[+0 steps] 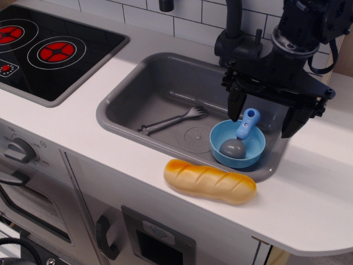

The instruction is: Take spoon out of bowl sink

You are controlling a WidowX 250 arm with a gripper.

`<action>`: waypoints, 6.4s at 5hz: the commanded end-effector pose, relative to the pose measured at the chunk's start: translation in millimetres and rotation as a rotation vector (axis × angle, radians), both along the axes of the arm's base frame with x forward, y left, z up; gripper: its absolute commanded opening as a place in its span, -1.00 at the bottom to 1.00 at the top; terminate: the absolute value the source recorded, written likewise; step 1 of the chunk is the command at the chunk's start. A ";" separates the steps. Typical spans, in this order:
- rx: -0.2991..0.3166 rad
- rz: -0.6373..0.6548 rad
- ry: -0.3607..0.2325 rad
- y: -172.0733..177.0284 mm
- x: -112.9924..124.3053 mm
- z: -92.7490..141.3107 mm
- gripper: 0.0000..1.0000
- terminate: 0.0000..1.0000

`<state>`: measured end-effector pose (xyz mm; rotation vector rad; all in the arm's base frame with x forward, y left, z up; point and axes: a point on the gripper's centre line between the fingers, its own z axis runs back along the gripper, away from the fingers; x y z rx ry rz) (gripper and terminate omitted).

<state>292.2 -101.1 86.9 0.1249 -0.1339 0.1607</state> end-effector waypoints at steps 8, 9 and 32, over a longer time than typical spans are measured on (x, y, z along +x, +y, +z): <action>-0.076 -0.127 -0.022 34.0 82.3 -50.3 1.00 -1.00; -0.084 -0.117 -0.019 33.7 83.0 -55.0 1.00 -1.00; -0.164 -0.157 0.010 100.5 59.4 -7.6 1.00 -1.00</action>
